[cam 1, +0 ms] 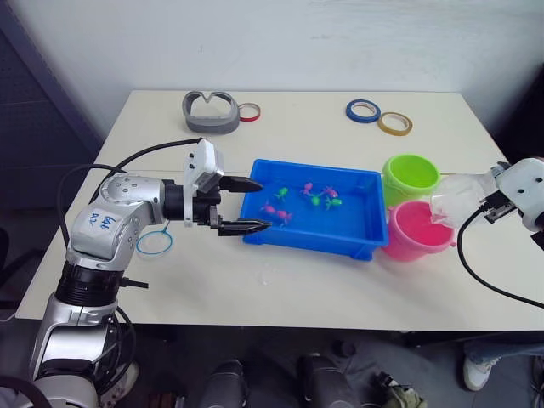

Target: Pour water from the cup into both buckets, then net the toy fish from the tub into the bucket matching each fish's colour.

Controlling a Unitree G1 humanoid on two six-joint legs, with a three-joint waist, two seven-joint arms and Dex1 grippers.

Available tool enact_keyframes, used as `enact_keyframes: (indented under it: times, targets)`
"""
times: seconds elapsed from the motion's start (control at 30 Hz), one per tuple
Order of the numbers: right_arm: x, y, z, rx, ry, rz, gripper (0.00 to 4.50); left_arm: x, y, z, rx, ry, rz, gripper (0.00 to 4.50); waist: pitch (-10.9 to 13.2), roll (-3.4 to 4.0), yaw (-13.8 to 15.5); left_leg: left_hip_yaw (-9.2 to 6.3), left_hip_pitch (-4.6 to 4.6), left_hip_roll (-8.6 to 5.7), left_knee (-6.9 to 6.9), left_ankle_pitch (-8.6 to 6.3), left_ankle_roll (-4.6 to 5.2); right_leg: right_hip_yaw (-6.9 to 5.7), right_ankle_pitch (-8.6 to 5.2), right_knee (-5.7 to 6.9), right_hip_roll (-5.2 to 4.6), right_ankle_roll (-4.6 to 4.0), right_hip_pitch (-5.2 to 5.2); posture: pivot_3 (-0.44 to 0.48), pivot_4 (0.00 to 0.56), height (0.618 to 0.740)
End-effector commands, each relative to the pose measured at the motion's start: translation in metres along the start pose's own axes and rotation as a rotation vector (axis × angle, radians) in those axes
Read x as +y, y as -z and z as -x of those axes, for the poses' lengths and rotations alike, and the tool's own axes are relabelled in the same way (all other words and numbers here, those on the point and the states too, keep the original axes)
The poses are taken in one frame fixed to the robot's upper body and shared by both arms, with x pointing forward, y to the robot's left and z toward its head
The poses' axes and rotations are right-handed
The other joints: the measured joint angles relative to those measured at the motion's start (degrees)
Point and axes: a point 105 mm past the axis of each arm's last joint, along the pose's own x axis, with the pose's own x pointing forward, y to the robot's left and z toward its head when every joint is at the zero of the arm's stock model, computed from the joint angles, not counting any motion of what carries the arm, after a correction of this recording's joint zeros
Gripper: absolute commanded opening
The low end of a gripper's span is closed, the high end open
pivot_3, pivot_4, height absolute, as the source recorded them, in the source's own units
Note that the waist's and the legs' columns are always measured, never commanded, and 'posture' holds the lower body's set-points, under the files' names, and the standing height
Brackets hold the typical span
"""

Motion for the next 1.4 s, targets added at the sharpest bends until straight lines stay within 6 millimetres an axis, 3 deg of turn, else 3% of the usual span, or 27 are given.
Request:
enact_keyframes:
  times: [0.03, 0.3, 0.5, 0.77, 1.03, 1.4]
  targets:
    - [-0.007, -0.002, 0.003, 0.009, 0.013, -0.123, 0.08, 0.003, -0.012, 0.006, -0.072, -0.016, 0.016, 4.50, 0.00, -0.01, -0.01, -0.01, 0.00, 0.00, 0.02, 0.00, 0.00, -0.01, 0.00, 0.03, -0.01, 0.00, 0.00, 0.000, 0.150, 0.740]
    - [-0.027, -0.007, -0.010, 0.008, 0.101, -0.275, 0.08, 0.024, -0.017, 0.013, -0.023, -0.071, -0.051, 4.50, 0.01, -0.02, -0.13, 0.11, 0.09, -0.01, 0.02, 0.00, -0.01, -0.06, 0.00, 0.20, 0.03, 0.00, -0.09, 0.000, 0.150, 0.740]
    - [-0.041, -0.018, -0.040, 0.002, 0.193, -0.284, 0.08, 0.041, -0.020, 0.016, -0.013, -0.094, -0.085, 4.50, 0.01, -0.02, -0.21, 0.23, 0.09, -0.01, 0.03, 0.00, -0.01, -0.10, 0.00, 0.24, 0.01, 0.00, -0.15, 0.000, 0.150, 0.740]
    - [-0.047, -0.030, -0.069, 0.002, 0.265, -0.234, 0.08, 0.048, -0.022, 0.013, 0.011, -0.091, -0.127, 4.50, 0.02, -0.02, -0.22, 0.31, -0.01, 0.00, 0.01, 0.00, -0.01, -0.09, 0.00, 0.33, -0.01, 0.01, -0.35, 0.000, 0.150, 0.740]
    - [-0.055, -0.035, -0.079, 0.015, 0.336, -0.157, 0.08, 0.058, -0.023, 0.012, 0.004, -0.157, -0.144, 4.50, 0.02, -0.02, -0.19, 0.33, -0.04, 0.00, 0.01, 0.00, -0.01, -0.08, 0.01, 0.38, -0.01, 0.02, -0.41, 0.000, 0.150, 0.740]
    - [-0.048, -0.051, -0.091, -0.016, 0.350, -0.006, 0.08, 0.058, -0.021, 0.010, 0.003, -0.163, -0.135, 4.50, 0.02, -0.02, -0.60, 0.55, -0.16, 0.00, 0.01, 0.02, -0.04, 0.01, 0.01, 0.64, 0.01, 0.03, -0.80, 0.000, 0.150, 0.740]
